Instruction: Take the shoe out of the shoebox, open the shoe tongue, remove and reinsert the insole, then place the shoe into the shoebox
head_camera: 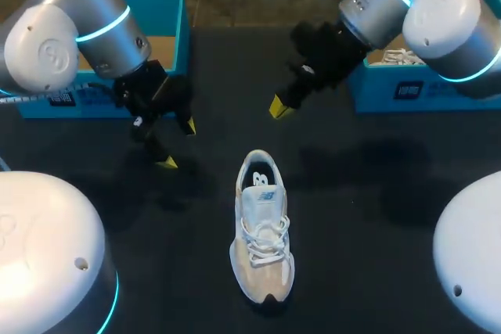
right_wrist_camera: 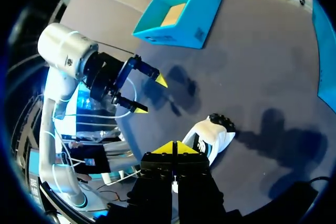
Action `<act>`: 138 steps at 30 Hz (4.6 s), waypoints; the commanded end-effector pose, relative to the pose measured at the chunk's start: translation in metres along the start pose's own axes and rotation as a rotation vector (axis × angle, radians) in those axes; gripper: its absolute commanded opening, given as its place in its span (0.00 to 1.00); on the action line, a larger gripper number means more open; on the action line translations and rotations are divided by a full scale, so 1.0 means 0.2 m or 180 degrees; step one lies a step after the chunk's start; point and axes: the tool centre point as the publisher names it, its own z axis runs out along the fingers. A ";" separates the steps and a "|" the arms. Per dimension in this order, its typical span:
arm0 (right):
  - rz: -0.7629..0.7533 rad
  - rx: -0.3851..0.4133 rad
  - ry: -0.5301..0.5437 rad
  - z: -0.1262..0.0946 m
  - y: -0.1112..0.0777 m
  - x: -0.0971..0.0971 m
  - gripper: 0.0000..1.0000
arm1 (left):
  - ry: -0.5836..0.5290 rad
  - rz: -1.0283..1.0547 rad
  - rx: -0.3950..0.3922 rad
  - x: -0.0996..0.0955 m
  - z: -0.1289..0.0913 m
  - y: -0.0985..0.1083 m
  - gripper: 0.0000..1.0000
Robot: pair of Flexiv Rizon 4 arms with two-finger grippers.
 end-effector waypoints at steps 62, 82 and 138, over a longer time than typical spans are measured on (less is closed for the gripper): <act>0.0476 -0.0115 -0.3025 0.45 -0.22 0.15 0.00 | 0.0449 0.1629 -0.0322 -0.35 -0.71 0.54 1.00; 0.0533 -0.0004 -0.3469 0.52 -0.27 -0.06 0.00 | 0.0522 0.1657 -0.0269 -0.37 -0.73 0.55 1.00; 0.0918 0.0697 -0.3653 0.70 -0.35 -0.48 0.00 | 0.0522 0.1657 -0.0269 -0.37 -0.73 0.55 1.00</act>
